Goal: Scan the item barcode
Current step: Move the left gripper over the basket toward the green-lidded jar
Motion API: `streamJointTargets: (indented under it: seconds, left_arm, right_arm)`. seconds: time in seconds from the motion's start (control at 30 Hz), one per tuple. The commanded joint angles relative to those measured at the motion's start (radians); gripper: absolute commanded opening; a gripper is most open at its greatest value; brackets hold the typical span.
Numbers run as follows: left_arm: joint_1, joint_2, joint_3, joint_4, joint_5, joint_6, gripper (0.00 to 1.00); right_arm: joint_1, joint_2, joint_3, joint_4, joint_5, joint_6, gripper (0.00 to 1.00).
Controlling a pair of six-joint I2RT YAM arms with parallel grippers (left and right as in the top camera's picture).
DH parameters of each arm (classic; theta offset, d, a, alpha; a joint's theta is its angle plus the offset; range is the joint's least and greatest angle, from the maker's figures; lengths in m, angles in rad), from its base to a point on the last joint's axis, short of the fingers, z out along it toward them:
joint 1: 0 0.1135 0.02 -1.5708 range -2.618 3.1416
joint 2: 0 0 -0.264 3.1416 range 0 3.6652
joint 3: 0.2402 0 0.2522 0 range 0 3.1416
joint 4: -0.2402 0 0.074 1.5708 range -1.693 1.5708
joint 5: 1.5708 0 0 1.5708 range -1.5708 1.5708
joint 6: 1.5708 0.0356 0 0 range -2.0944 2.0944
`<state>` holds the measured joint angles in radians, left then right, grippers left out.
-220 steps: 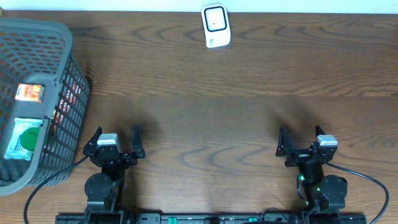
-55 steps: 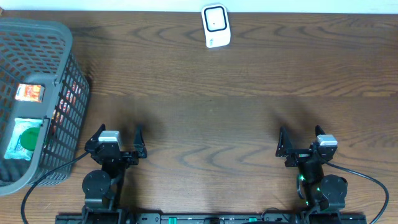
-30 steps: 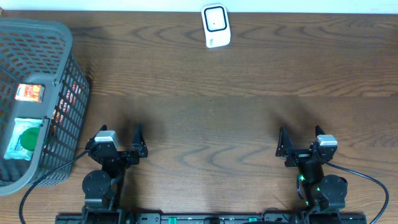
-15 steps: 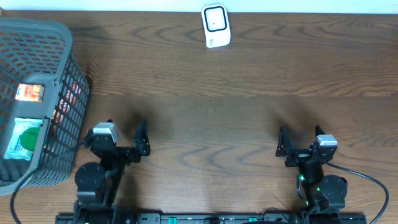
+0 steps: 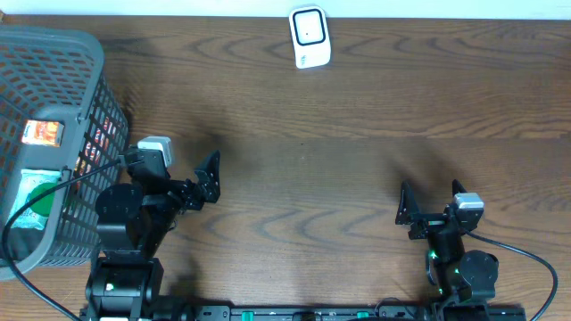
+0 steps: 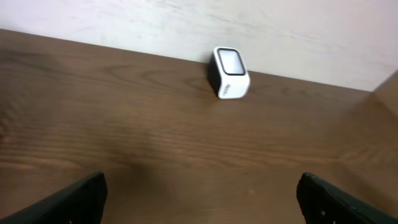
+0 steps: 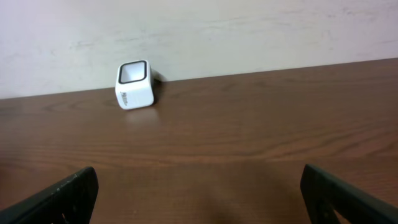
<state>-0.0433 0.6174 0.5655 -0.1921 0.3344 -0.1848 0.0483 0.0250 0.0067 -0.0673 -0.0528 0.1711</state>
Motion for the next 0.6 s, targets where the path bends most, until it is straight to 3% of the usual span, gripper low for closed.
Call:
streamJointTargets:
  seconds: [0.0,0.27,0.57]
  left_arm:
    - [-0.004,0.001,0.022,-0.003,0.076,-0.008,0.98]
    - [-0.003,0.034,0.127,-0.119,0.072,-0.008,0.98]
    - [0.034,0.248,0.477,-0.313,-0.033,0.035,0.98]
  right_arm:
    - [0.006,0.0,-0.001,-0.004,-0.005,-0.015,0.99]
    - [0.006,0.0,-0.001,-0.004,-0.005,-0.015,0.99]
    - [0.006,0.0,-0.001,-0.004,-0.005,-0.015,0.99]
